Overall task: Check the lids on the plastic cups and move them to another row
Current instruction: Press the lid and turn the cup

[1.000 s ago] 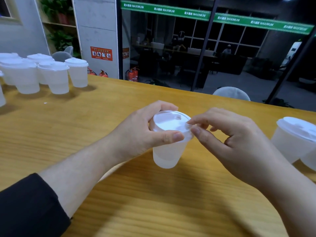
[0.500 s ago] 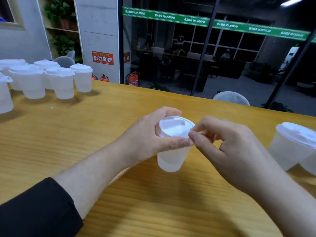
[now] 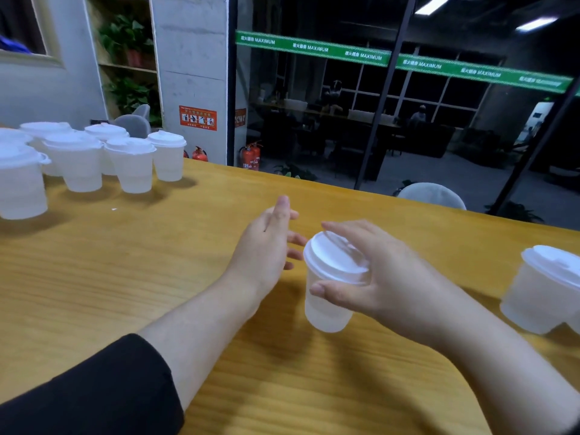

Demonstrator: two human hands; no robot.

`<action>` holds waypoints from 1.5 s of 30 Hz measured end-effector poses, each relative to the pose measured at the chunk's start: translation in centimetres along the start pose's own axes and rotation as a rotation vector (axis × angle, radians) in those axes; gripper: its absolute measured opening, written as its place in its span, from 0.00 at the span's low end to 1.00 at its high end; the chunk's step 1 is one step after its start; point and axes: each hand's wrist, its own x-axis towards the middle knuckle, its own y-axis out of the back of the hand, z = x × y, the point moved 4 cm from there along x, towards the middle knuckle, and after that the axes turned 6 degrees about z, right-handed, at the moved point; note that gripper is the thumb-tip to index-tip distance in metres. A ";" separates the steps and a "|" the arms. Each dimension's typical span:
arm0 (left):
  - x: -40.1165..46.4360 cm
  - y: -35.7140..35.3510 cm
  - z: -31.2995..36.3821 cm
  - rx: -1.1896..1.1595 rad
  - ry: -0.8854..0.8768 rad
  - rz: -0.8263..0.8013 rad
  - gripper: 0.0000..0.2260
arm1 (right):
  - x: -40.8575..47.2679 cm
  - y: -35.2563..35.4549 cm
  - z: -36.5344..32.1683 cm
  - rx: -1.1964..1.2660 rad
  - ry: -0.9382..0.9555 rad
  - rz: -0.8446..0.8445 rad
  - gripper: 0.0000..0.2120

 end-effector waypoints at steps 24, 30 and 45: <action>-4.5 -4.5 -0.4 -0.592 0.486 -0.157 0.16 | -1.2 1.7 0.6 0.436 -0.123 0.398 0.33; -4.3 -3.7 0.2 -0.540 0.431 -0.091 0.18 | -1.2 1.8 0.2 0.482 -0.152 0.408 0.39; -3.5 -3.9 0.0 -0.476 0.180 -0.001 0.26 | -1.4 1.3 0.3 0.626 -0.154 0.557 0.31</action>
